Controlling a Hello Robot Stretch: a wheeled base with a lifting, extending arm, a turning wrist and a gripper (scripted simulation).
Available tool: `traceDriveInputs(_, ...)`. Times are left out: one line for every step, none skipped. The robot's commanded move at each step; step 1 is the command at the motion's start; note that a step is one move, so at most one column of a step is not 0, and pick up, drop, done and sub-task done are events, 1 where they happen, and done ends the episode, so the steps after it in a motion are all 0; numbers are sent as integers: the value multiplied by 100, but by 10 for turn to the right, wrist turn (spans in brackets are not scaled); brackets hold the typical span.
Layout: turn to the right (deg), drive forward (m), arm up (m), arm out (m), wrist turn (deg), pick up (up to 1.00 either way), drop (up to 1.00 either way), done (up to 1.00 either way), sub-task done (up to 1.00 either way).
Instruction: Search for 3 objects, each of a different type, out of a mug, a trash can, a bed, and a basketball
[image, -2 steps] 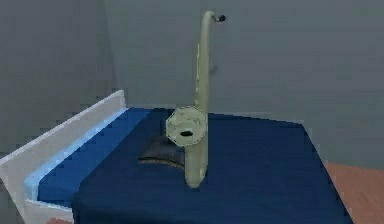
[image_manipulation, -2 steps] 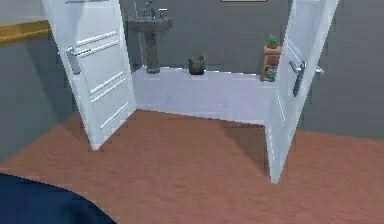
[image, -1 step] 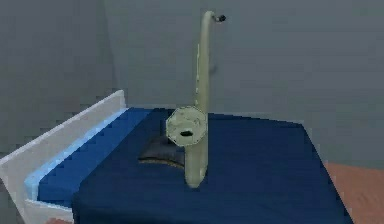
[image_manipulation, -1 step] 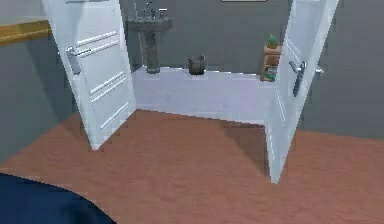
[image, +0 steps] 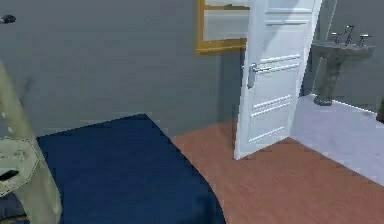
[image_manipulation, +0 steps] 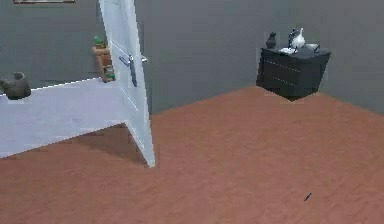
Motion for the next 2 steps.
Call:
traceDriveInputs(450, 0, 0, 0, 0, 0, 0, 0, 0)
traceDriveInputs(120, 0, 0, 0, 0, 0, 0, 0, 0)
